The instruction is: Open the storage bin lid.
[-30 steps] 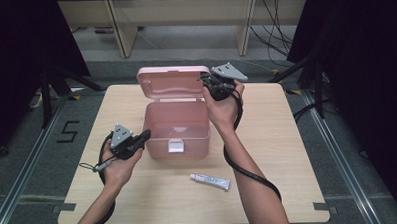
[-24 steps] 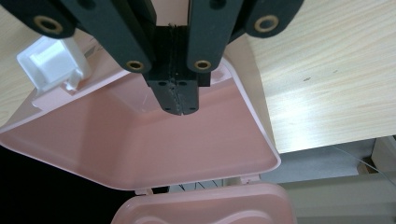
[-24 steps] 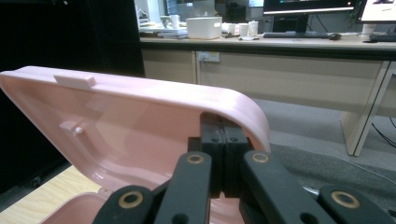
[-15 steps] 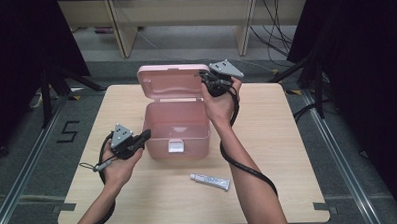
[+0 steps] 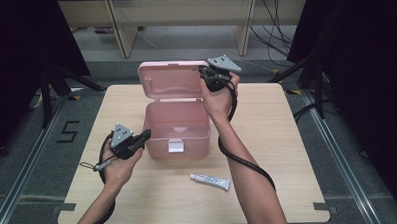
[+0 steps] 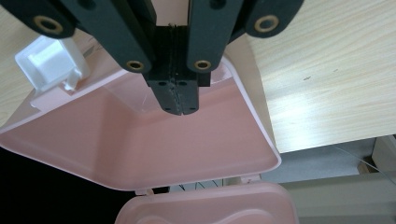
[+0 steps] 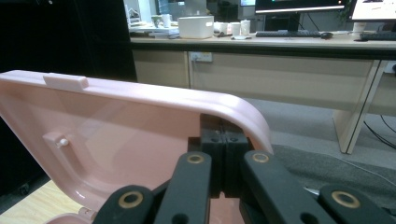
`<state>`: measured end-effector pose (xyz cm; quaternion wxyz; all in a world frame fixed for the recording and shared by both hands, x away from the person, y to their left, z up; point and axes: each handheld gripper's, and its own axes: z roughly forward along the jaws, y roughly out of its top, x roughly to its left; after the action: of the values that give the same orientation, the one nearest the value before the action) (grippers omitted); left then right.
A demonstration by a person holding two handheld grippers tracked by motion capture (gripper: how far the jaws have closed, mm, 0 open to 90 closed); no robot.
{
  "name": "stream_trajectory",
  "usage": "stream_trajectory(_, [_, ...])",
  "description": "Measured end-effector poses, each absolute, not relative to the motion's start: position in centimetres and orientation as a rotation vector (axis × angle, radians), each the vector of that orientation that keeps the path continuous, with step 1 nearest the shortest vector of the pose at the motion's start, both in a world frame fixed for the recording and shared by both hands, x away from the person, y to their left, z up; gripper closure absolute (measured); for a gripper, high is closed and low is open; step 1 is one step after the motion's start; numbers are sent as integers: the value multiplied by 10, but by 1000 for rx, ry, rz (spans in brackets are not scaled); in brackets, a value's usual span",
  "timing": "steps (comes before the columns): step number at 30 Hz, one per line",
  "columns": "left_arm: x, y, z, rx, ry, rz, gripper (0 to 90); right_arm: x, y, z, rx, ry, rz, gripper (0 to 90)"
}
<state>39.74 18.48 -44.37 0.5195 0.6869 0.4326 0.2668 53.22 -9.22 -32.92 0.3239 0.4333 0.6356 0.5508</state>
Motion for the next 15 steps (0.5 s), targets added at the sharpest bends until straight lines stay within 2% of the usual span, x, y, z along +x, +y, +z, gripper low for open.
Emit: stream_trajectory(15, [398,185,-444,1646,1036,639,897,544,-91,-331,1157,1658,1420,900])
